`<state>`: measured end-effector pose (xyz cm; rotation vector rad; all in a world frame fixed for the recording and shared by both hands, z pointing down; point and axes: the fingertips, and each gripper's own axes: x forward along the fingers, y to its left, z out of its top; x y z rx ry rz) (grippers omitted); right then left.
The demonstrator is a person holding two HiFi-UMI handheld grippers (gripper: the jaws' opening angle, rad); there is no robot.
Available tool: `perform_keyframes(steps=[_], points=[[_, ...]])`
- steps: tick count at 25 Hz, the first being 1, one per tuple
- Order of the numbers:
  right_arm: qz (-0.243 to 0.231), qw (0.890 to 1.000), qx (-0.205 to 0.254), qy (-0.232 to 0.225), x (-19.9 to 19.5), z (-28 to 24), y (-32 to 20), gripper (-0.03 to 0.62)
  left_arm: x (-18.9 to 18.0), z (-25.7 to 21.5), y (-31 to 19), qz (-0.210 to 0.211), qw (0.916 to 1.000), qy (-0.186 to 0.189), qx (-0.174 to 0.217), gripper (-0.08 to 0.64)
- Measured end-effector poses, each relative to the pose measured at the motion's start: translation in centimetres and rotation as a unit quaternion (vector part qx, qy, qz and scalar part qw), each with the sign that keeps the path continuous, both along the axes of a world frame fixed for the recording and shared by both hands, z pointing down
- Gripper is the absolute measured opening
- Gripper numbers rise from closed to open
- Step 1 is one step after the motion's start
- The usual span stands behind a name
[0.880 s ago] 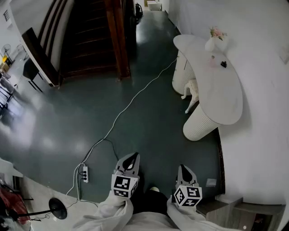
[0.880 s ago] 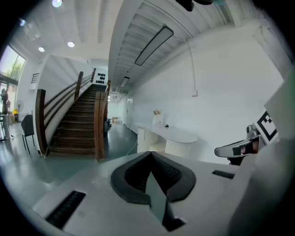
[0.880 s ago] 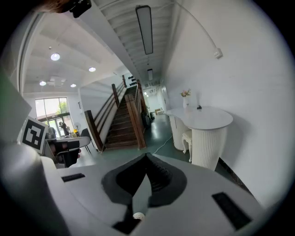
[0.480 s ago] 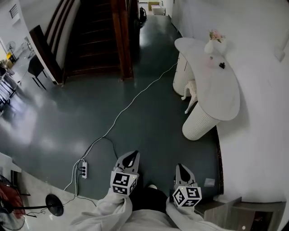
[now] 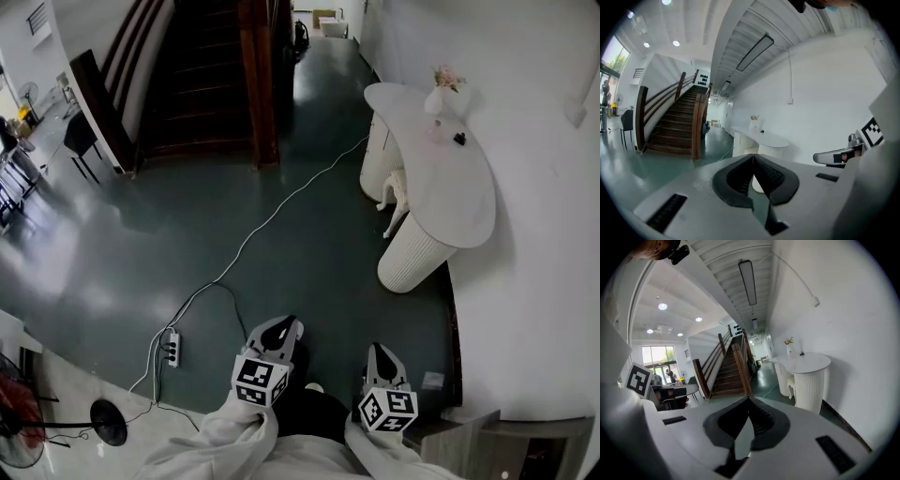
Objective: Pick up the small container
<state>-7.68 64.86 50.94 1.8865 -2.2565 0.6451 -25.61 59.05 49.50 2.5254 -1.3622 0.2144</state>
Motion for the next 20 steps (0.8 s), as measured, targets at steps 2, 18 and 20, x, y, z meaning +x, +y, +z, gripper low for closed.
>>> perform_keyframes(steps=[2,18,20], points=[[0.005,1.000,0.001,0.002,0.3,-0.1,-0.4,0.051,-0.1,-0.1,-0.6,-0.002,1.0000,0.001,0.003,0.015],[0.029,1.000,0.009,0.002,2.7,-1.2,-12.9,0.051,2.1,-1.3,-14.2,0.013,0.9997,0.000,0.022,0.015],[0.025,1.000,0.007,0.000,2.5,-1.4,-15.1,0.051,2.0,-1.7,-16.2,0.012,0.9997,-0.001,0.023,0.015]])
